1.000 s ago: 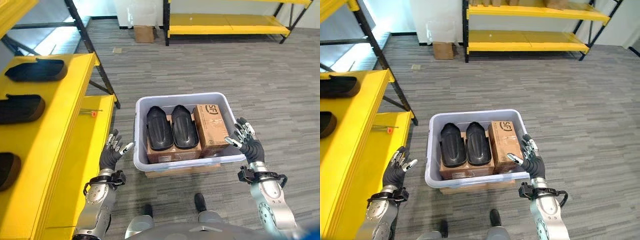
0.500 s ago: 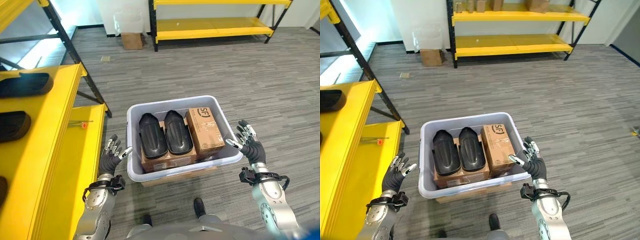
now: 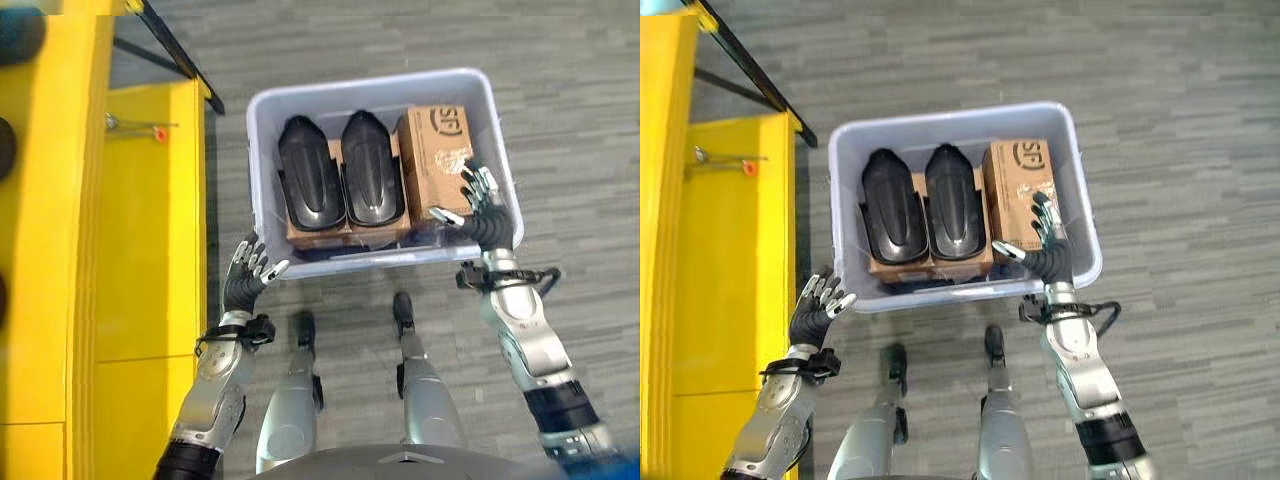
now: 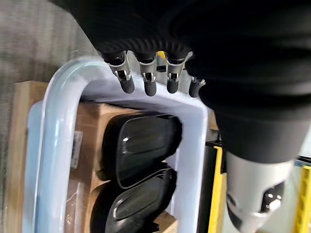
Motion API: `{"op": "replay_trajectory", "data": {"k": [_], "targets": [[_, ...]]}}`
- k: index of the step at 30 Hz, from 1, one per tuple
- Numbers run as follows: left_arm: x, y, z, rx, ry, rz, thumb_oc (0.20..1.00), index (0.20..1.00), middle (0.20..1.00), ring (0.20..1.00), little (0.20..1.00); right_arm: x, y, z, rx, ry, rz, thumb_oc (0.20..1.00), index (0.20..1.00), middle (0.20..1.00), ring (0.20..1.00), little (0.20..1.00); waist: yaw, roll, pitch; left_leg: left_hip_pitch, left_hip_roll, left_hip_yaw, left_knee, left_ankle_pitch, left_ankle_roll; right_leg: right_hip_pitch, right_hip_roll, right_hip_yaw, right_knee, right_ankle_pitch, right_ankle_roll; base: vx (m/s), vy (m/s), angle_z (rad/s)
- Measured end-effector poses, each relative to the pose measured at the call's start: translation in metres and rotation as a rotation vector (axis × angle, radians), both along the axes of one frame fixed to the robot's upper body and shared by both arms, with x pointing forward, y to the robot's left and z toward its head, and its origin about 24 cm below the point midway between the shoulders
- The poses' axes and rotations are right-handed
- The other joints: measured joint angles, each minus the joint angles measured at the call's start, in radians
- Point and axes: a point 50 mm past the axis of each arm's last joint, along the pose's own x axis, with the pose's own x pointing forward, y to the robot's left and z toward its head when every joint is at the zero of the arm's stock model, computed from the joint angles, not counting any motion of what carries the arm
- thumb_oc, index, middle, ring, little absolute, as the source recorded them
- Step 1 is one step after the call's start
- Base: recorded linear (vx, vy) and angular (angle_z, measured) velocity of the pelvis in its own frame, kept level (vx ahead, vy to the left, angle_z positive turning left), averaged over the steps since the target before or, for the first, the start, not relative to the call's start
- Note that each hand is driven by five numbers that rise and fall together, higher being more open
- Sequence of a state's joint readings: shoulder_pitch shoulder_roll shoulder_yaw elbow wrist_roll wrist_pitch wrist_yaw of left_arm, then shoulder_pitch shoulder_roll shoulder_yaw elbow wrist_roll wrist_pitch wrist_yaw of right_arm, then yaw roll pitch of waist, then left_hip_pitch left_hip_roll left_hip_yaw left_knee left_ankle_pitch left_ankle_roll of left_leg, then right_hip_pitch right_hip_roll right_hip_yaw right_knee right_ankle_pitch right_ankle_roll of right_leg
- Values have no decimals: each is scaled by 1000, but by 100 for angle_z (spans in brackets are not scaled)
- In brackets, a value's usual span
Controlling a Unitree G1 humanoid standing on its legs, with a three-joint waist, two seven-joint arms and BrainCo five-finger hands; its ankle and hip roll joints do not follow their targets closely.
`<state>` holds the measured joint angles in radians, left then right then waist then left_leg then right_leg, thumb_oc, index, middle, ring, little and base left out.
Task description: Move parts from the plastic box to the shelf.
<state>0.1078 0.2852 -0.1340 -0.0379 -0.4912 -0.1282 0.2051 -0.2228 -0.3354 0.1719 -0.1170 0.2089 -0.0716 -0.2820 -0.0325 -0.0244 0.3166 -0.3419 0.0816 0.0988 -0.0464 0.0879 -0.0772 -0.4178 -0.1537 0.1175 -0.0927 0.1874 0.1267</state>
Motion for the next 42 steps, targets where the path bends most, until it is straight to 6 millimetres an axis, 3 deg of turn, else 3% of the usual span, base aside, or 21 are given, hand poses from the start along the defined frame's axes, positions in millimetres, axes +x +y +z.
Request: {"op": "replay_trajectory", "data": {"k": [5, 11, 19, 30, 42], "targets": [[22, -12, 26, -6, -116, -21, 1000, 1000, 1000, 1000, 1000, 27, 11, 50, -63, -170, -29, 1000, 1000, 1000, 1000, 1000, 22, 23, 110, -64, 7, 0, 72, -27, -2, -32, 6, 3, 1, 17, -12, -74, 0, -3], [33, -16, 42, -12, -190, -13, 1000, 1000, 1000, 1000, 1000, 44, 2, 104, -129, -334, -133, 1000, 1000, 1000, 1000, 1000, 39, 36, 193, -162, 18, -3, 162, -52, -5, -94, 14, 6, 10, 35, -18, -33, 1, -1], [44, -25, 59, -22, -267, -29, 1000, 1000, 1000, 1000, 1000, 49, 9, 136, -97, -425, -162, 1000, 1000, 1000, 1000, 1000, 39, 33, 208, -281, 24, -1, 300, -100, 4, -186, 26, 33, 67, 34, -19, -11, 5, -7], [50, -28, 74, -31, -338, -30, 1000, 1000, 1000, 1000, 1000, 56, 23, 140, -111, -422, -139, 1000, 1000, 1000, 1000, 1000, 33, 32, 210, -385, 20, -7, 406, -136, 23, -251, 22, 37, 94, 32, -16, 0, 0, -1], [50, -29, 74, -35, -328, -13, 1000, 1000, 1000, 1000, 1000, 55, 47, 140, -124, -424, -42, 1000, 1000, 1000, 1000, 1000, 40, 30, 211, -411, 13, -28, 437, -150, 29, -259, 13, 25, 111, 22, -15, 3, -2, 3]]}}
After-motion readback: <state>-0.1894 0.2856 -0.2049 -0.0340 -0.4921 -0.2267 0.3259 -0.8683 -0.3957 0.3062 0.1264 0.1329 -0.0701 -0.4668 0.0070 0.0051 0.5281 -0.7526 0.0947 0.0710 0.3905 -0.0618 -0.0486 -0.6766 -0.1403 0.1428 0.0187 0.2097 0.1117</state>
